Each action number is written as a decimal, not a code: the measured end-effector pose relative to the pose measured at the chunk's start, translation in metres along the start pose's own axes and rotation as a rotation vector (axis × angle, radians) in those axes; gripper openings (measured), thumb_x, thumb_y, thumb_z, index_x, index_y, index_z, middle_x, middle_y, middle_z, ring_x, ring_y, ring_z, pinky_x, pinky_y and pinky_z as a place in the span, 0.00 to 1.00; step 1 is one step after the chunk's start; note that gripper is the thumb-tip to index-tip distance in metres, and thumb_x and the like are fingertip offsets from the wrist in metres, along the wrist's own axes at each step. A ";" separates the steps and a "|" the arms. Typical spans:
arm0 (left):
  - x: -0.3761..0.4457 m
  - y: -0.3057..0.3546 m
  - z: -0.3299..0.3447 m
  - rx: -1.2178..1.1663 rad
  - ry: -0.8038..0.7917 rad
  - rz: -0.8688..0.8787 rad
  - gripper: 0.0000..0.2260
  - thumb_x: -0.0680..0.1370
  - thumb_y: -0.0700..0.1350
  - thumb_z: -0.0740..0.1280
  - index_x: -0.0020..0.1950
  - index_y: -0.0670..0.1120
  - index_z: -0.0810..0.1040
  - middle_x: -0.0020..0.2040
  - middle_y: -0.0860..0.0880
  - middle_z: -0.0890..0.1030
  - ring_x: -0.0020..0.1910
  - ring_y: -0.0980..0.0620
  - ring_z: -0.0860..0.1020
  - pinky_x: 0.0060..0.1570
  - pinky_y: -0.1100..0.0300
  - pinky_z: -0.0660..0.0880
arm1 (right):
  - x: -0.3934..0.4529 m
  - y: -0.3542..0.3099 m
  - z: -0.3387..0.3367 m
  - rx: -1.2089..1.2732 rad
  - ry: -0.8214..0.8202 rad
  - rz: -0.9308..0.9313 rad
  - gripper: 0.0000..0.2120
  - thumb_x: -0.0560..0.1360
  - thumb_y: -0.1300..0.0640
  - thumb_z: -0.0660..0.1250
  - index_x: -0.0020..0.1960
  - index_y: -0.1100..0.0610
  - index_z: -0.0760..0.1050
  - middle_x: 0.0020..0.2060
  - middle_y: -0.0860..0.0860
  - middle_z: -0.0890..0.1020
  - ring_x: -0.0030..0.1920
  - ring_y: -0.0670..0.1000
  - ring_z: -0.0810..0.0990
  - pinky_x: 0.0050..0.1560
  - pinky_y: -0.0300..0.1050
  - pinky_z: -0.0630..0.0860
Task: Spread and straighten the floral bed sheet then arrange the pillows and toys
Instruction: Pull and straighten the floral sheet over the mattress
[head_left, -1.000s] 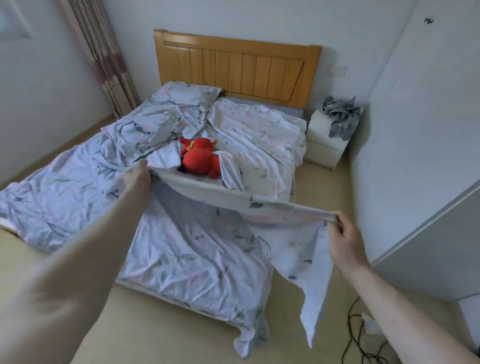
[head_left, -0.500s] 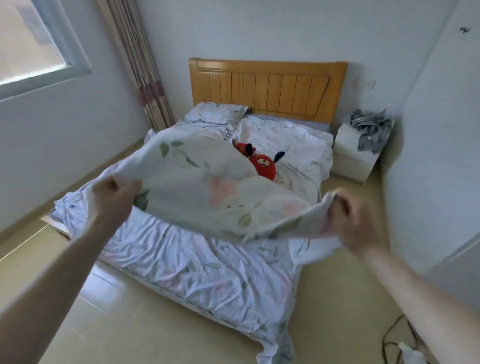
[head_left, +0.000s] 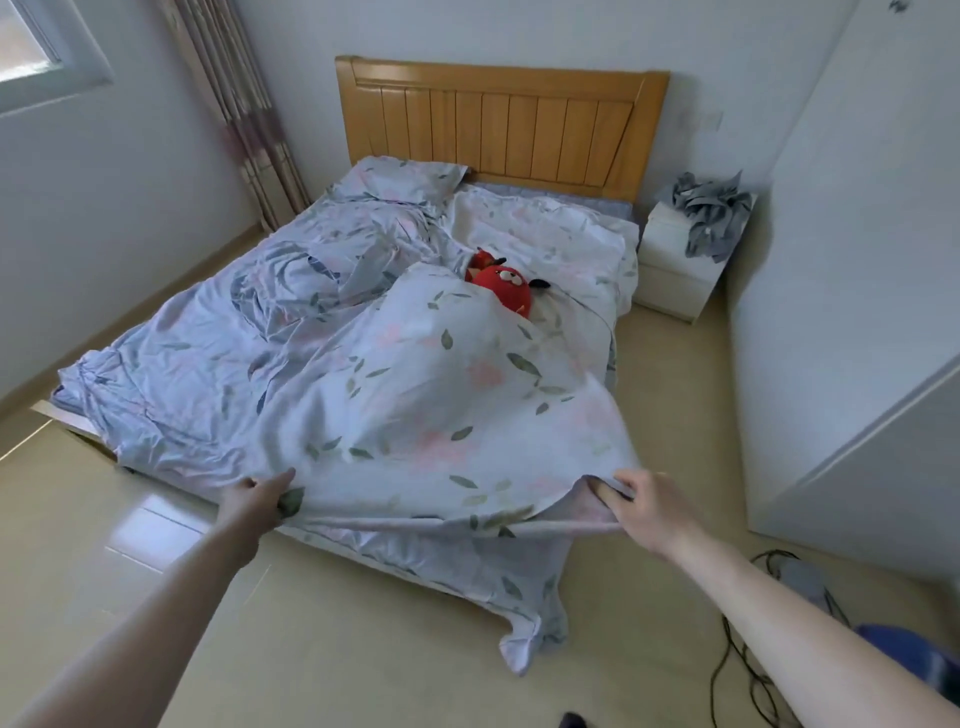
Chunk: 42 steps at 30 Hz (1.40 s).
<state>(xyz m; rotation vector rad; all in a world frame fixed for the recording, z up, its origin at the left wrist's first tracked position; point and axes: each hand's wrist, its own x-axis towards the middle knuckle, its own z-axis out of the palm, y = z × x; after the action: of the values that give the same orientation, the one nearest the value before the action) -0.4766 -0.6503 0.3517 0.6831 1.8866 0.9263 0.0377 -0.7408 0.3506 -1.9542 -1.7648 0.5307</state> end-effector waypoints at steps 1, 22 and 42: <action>0.002 -0.001 0.001 -0.084 -0.057 -0.085 0.10 0.77 0.49 0.74 0.45 0.45 0.77 0.41 0.45 0.81 0.38 0.48 0.78 0.37 0.56 0.74 | -0.002 -0.002 0.002 0.009 0.012 0.006 0.28 0.76 0.31 0.58 0.32 0.52 0.57 0.25 0.46 0.68 0.25 0.48 0.63 0.29 0.47 0.56; -0.008 -0.064 0.016 -0.263 -0.314 -0.191 0.18 0.84 0.50 0.64 0.73 0.45 0.73 0.63 0.44 0.80 0.49 0.48 0.80 0.52 0.53 0.78 | -0.116 0.013 0.002 -0.110 -0.400 0.093 0.27 0.69 0.38 0.77 0.33 0.52 0.63 0.29 0.46 0.67 0.28 0.45 0.61 0.30 0.42 0.53; -0.043 -0.100 0.037 0.030 -0.051 -0.049 0.11 0.80 0.45 0.70 0.61 0.44 0.77 0.49 0.45 0.80 0.43 0.45 0.81 0.37 0.56 0.79 | -0.148 0.058 0.036 -0.206 -0.559 0.200 0.25 0.78 0.43 0.68 0.28 0.52 0.64 0.27 0.47 0.69 0.28 0.51 0.66 0.29 0.47 0.59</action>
<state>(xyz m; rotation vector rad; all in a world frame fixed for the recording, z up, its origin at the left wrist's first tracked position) -0.4324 -0.7276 0.2789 0.6693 1.8672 0.8435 0.0488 -0.8900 0.2858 -2.2968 -2.0173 1.0902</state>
